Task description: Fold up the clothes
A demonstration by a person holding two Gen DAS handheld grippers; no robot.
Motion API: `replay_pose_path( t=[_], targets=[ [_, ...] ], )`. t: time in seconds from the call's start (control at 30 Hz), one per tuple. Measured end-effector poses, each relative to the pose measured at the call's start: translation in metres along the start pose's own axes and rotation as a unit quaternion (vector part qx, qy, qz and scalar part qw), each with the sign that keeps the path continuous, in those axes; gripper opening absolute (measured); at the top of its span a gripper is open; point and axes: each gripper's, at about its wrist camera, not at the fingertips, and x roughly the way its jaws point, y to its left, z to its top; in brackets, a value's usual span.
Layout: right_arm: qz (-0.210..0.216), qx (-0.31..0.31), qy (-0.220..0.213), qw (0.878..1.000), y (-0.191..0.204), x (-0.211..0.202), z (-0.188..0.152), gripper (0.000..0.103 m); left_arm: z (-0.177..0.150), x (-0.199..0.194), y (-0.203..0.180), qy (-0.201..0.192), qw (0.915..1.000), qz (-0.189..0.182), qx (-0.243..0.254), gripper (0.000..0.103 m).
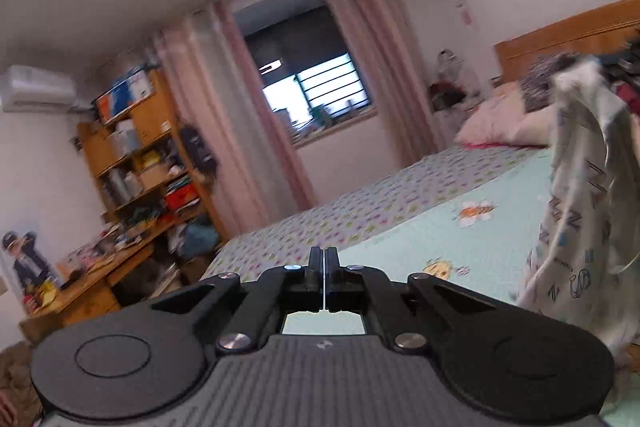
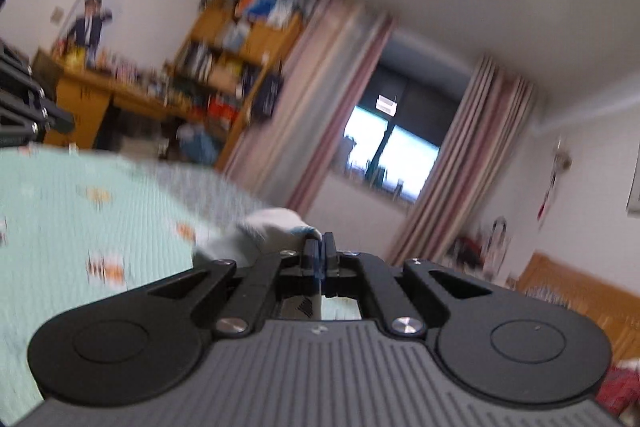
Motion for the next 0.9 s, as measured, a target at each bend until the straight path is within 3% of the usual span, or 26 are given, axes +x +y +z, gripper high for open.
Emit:
replay_pose_path(
  t=[0.1,0.23,0.33,0.4,0.43,0.53,0.63,0.7,0.73,0.77,0.8,0.83,0.9],
  targets=[
    [-0.003,0.0,-0.014,1.0,0.002,-0.005,0.018,0.001,-0.012,-0.024,-0.015,-0.018,0.9983,-0.05,0.026,0.016],
    [-0.009,0.003,-0.011,1.0,0.004,0.005,0.028,0.001,-0.053,-0.051,-0.082,-0.027,0.9862,-0.153,0.059,0.046],
    [-0.01,0.009,-0.003,1.0,0.011,-0.005,0.038,0.001,-0.081,-0.066,-0.15,-0.029,0.9733,-0.196,0.116,0.048],
    [-0.015,0.007,-0.002,1.0,0.017,-0.013,0.046,0.001,-0.088,-0.072,-0.179,-0.036,0.975,-0.184,0.119,0.054],
    [-0.018,0.006,-0.001,1.0,0.019,-0.015,0.049,0.001,-0.089,-0.072,-0.189,-0.037,0.979,-0.165,0.113,0.064],
    [-0.024,0.005,0.001,1.0,0.023,-0.022,0.057,0.001,-0.09,-0.071,-0.213,-0.055,0.9868,-0.12,0.093,0.08],
    [-0.026,0.009,0.001,1.0,0.025,-0.027,0.061,0.001,-0.085,-0.056,-0.222,-0.061,0.9904,-0.097,0.077,0.087],
    [-0.03,0.008,-0.002,1.0,0.027,-0.031,0.064,0.002,-0.079,-0.043,-0.225,-0.06,0.9921,-0.088,0.067,0.086],
    [-0.031,0.008,-0.003,0.999,0.027,-0.032,0.065,0.002,-0.078,-0.035,-0.226,-0.049,0.992,-0.097,0.064,0.072],
    [-0.032,0.009,-0.005,0.999,0.025,-0.032,0.066,0.002,-0.08,-0.025,-0.224,-0.036,0.9911,-0.111,0.064,0.037],
    [-0.036,0.008,-0.008,0.999,0.025,-0.034,0.066,0.002,-0.08,-0.017,-0.222,-0.015,0.9906,-0.118,0.066,0.012],
    [-0.041,0.007,-0.009,0.999,0.024,-0.035,0.066,0.002,-0.08,-0.009,-0.215,0.006,0.9916,-0.115,0.059,0.004],
    [-0.055,0.003,-0.013,0.998,0.021,-0.039,0.063,0.002,-0.074,-0.007,-0.178,0.01,0.9949,-0.098,0.022,0.004]
  ],
)
